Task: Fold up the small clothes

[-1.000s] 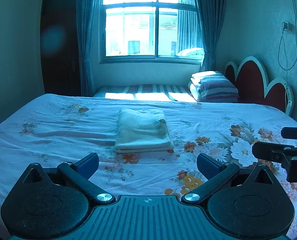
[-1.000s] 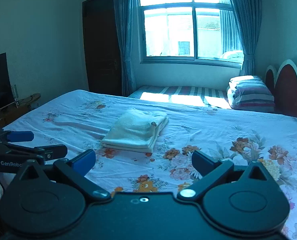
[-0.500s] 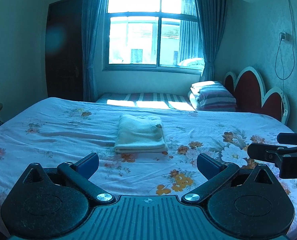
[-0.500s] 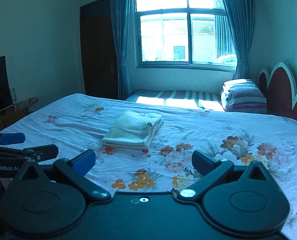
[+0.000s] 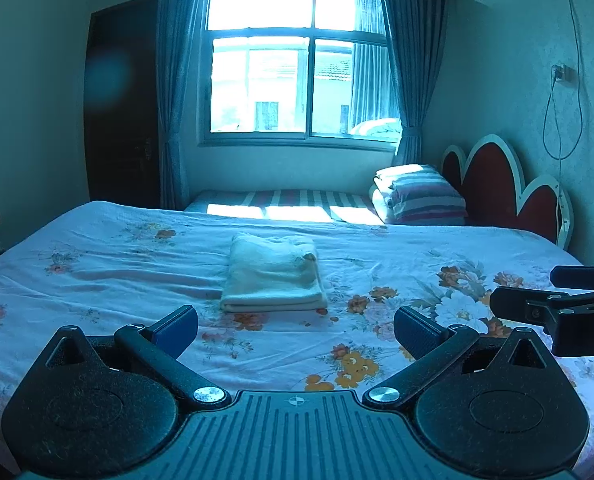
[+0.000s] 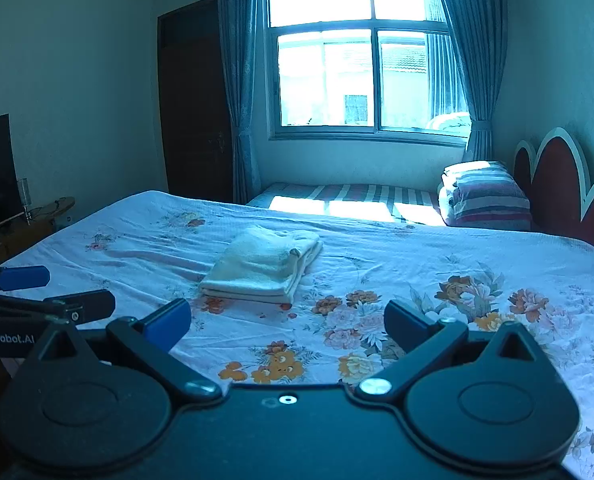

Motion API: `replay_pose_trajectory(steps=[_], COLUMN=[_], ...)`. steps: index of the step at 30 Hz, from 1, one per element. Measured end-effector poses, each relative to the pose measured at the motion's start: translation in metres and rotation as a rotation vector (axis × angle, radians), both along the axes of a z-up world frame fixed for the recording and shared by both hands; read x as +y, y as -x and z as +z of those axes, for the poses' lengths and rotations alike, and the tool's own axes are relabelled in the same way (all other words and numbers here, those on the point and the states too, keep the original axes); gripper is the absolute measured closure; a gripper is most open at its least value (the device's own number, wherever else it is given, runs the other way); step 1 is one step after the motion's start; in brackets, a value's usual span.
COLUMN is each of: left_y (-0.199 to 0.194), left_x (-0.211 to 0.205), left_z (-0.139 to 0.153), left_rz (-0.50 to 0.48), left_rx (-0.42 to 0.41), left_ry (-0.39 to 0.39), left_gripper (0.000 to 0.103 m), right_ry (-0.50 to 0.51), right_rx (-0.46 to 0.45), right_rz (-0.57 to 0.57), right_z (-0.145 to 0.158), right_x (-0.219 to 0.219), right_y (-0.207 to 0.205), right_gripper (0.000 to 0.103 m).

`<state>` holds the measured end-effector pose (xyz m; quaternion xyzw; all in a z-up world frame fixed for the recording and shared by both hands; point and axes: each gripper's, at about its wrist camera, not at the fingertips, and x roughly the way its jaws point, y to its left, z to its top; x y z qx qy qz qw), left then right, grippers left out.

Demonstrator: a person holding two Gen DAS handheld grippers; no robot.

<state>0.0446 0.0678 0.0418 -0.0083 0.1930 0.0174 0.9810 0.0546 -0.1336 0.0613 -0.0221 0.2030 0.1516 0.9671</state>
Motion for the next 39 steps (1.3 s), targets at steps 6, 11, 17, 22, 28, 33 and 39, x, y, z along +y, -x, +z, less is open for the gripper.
replay_pose_trajectory(steps=[6,11,17,22,28,33,39], left_y=[0.0001,-0.0007,-0.0002,-0.0007,-0.0004,-0.0006,-0.0014], left_x=[-0.0007,-0.0014,-0.0023,-0.0026,-0.0062,-0.0070,-0.0084], left_z=[0.0001,0.0000,0.0000,0.0001,0.0007,0.0006,0.0009], left_rz=[-0.009,-0.009,-0.010,-0.011,-0.016,-0.016,-0.013], left_rx=[-0.002,0.002,0.001,0.002,-0.002,-0.001,0.001], left_ry=[-0.002,-0.001,-0.002,-0.002,-0.007,-0.009,-0.012], left_gripper=[0.000,0.000,0.000,0.000,0.000,0.000,0.000], right_ry=[0.003,0.006,0.010,0.010,0.007,0.006,0.006], right_rx=[0.003,0.007,0.007,0.005,0.004,0.002,0.006], right_rz=[-0.017,-0.025,-0.027,-0.027,-0.034,-0.032,-0.028], right_z=[-0.0002,-0.0015,-0.0021,-0.0017,-0.0012,-0.0005,-0.0006], right_x=[-0.0014,-0.0017,-0.0019,-0.0027,-0.0062,-0.0089,-0.0097], right_y=[-0.0012,-0.0007,-0.0011,-0.0013,-0.0011,-0.0016,-0.0028], right_gripper=[0.001,0.001,0.001,0.001,0.001,0.001,0.001])
